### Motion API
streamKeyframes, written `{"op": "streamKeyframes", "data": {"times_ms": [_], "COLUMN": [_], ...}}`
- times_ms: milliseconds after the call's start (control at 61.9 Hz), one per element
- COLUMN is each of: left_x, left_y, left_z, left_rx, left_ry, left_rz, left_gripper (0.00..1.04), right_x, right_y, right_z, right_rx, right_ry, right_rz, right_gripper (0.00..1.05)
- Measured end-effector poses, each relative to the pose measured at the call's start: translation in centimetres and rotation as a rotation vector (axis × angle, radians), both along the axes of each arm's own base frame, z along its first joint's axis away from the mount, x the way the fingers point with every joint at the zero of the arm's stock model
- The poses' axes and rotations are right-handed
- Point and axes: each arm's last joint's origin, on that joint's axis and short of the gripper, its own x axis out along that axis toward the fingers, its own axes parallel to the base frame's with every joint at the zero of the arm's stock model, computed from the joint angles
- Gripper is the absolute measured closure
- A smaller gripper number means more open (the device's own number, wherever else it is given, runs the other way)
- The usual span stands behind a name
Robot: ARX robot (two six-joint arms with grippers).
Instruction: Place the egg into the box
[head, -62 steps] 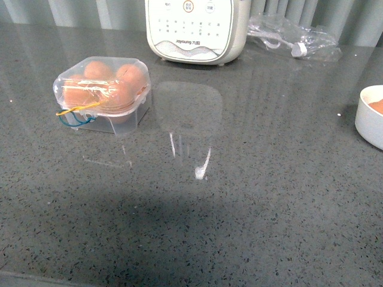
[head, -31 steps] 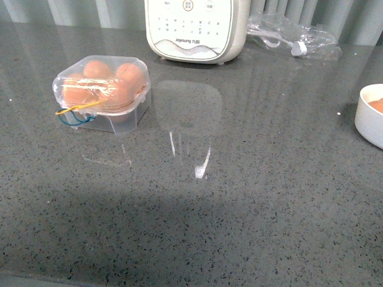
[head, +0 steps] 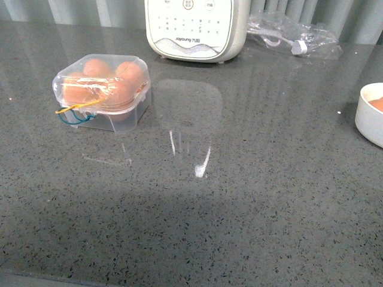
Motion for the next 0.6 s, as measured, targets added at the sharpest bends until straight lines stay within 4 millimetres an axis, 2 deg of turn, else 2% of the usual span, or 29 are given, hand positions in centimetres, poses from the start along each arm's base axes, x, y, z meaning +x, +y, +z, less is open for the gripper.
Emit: {"op": "streamKeyframes", "data": {"times_ms": [162,453,598], "left_x": [-1.3,-1.3,-1.3], "left_y": [0.0,0.0,0.0], "left_z": [-0.3,-0.3,-0.3], "left_rx": [0.000,-0.001,0.000], "left_ry": [-0.025,-0.025,-0.025], "left_rz": [0.000,0.000,0.000], "left_gripper": [1.01,1.00,0.69], "right_x": [0.0,0.0,0.0], "right_y": [0.0,0.0,0.0], "right_z": [0.0,0.0,0.0], "right_rx": [0.000,0.000,0.000], "right_ry": [0.000,0.000,0.000], "right_rz": [0.000,0.000,0.000], "right_gripper": [0.07,0.07,0.07]}}
